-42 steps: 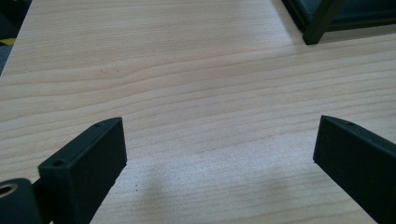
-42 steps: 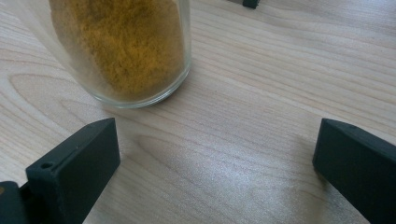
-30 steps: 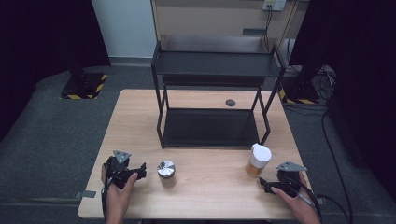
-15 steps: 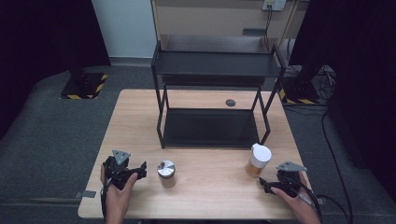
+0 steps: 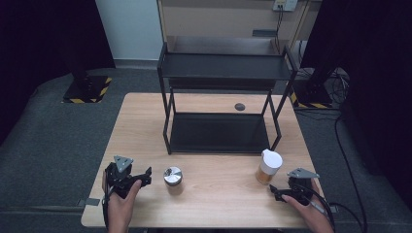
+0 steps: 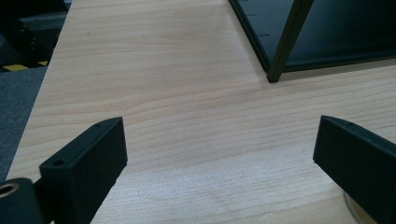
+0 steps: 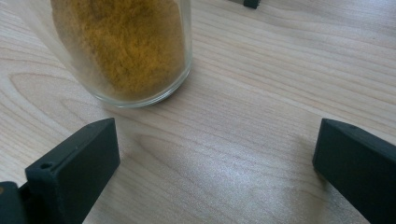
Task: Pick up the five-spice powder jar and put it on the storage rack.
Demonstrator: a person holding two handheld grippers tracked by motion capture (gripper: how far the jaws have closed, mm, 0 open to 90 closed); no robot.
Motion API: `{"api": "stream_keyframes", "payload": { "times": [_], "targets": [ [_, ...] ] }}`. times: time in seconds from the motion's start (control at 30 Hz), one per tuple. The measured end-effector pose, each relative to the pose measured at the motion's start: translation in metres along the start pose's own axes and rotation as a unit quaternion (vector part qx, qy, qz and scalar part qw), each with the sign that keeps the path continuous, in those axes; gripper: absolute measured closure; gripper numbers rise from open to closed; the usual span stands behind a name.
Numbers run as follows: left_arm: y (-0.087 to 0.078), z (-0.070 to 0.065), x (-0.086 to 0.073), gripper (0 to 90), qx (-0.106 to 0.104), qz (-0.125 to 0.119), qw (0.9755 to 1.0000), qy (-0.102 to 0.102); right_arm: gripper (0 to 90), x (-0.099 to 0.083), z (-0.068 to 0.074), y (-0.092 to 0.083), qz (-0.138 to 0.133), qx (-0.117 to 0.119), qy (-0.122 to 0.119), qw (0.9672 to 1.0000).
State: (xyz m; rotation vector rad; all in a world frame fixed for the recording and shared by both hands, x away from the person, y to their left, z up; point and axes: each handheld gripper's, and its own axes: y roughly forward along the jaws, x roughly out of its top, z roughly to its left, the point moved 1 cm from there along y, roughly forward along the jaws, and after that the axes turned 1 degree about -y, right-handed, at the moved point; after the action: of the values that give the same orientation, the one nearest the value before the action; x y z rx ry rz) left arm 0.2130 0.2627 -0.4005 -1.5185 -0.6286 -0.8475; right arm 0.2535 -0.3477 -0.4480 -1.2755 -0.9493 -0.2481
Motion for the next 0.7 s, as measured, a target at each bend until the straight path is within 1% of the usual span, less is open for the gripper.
{"api": "stream_keyframes", "payload": {
  "times": [0.07, 0.13, 0.23, 0.5, 0.7],
  "targets": [
    [-0.001, 0.000, 0.000, 1.7, 0.000, 0.000, 1.0000, 0.000, 1.5, 0.000, 0.000, 0.000, 0.001, 0.000, 0.000, 1.0000],
    [-0.003, 0.000, 0.001, 1.7, -0.004, -0.001, 1.0000, -0.007, 1.4, 0.000, 0.000, 0.000, 0.000, 0.000, 0.000, 1.0000],
    [-0.006, -0.002, 0.001, 1.8, -0.003, -0.004, 1.0000, 0.000, 1.4, 0.000, 0.000, 0.000, 0.001, 0.001, -0.001, 1.0000],
    [-0.012, -0.002, 0.001, 1.9, 0.000, -0.014, 0.9999, -0.004, 1.4, 0.000, -0.001, 0.000, 0.001, 0.002, -0.002, 1.0000],
    [-0.017, -0.003, 0.001, 2.0, -0.004, -0.021, 0.9998, -0.006, 1.4, 0.000, -0.001, 0.000, 0.001, 0.002, -0.002, 1.0000]
  ]
}}
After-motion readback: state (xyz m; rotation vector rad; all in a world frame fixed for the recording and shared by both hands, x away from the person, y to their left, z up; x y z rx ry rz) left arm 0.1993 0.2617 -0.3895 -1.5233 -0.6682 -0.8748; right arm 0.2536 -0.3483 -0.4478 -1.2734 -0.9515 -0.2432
